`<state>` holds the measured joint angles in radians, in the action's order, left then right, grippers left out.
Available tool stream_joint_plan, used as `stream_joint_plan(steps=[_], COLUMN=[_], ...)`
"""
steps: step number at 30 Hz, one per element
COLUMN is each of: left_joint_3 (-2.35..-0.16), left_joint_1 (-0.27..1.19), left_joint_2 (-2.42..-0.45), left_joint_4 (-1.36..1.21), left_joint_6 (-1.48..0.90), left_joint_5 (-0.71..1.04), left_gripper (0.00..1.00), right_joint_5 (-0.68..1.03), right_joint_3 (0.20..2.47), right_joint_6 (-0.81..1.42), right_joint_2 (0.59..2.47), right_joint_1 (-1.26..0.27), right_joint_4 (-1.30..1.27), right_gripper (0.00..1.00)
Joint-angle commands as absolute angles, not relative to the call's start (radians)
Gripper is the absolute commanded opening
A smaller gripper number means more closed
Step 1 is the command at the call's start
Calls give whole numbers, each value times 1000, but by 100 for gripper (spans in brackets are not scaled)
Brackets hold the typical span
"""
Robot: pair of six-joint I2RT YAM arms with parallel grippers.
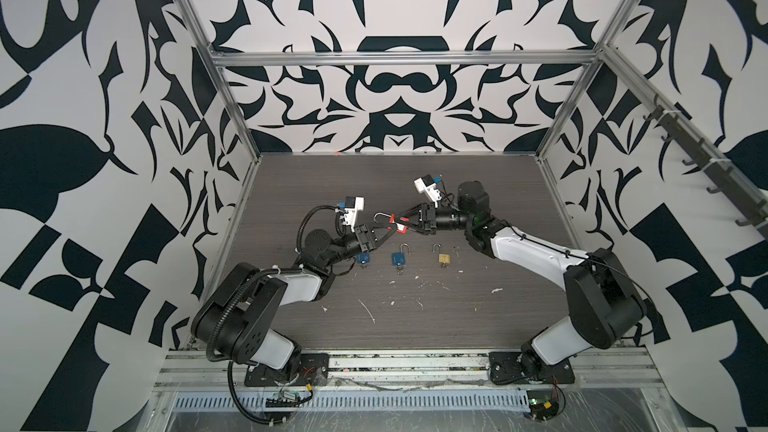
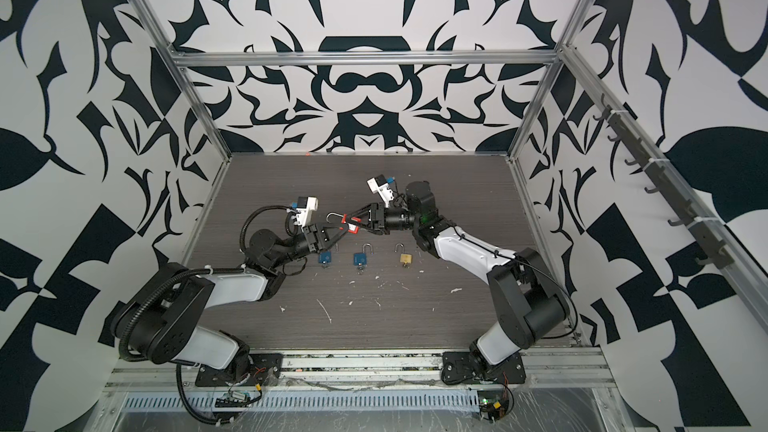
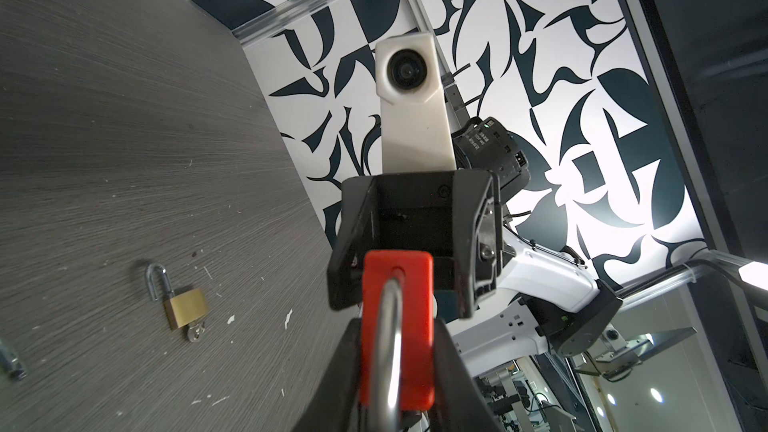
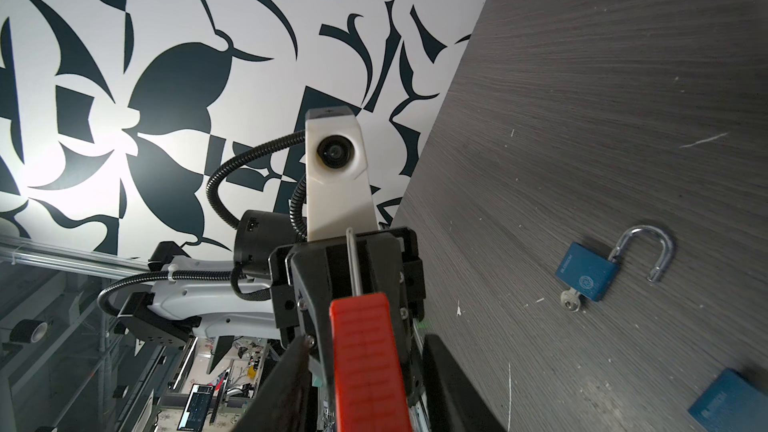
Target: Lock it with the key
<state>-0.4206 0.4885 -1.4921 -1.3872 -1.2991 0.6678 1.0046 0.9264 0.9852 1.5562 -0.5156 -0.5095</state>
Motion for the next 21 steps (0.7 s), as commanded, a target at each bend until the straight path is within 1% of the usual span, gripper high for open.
stream_joint_plan(steps=[1, 4, 7, 11, 13, 18, 20, 21], left_joint_3=[-415, -410, -412, -413, -411, -412, -413, -415], left_joint_1=[488, 488, 488, 488, 488, 488, 487, 488], left_joint_2=[-1491, -1491, -1494, -1496, -1496, -1502, -1502, -1502], left_joint_4=[-1427, -1427, -1426, -1427, -1427, -1426, -1427, -1426], left_joint_6=[-1280, -1281, -1283, -1286, -1287, -1289, -1287, -1287], left_joint_5=[639, 622, 615, 615, 616, 617, 617, 619], left_gripper=[0, 0, 0, 0, 0, 0, 1, 3], right_joint_5=[998, 1001, 991, 984, 982, 1006, 1012, 1015], right_joint_3=[953, 947, 938, 931, 931, 930, 928, 926], right_joint_6=[939, 939, 934, 923, 920, 952, 951, 952], right_joint_2=[1502, 1499, 1488, 1469, 1466, 1480, 1481, 1479], right_joint_1=[-514, -513, -508, -497, -494, -493, -493, -493], right_joint_4=[-477, -483, -476, -468, -469, -522, -525, -527], right_gripper=[48, 47, 41, 40, 37, 23, 9, 4])
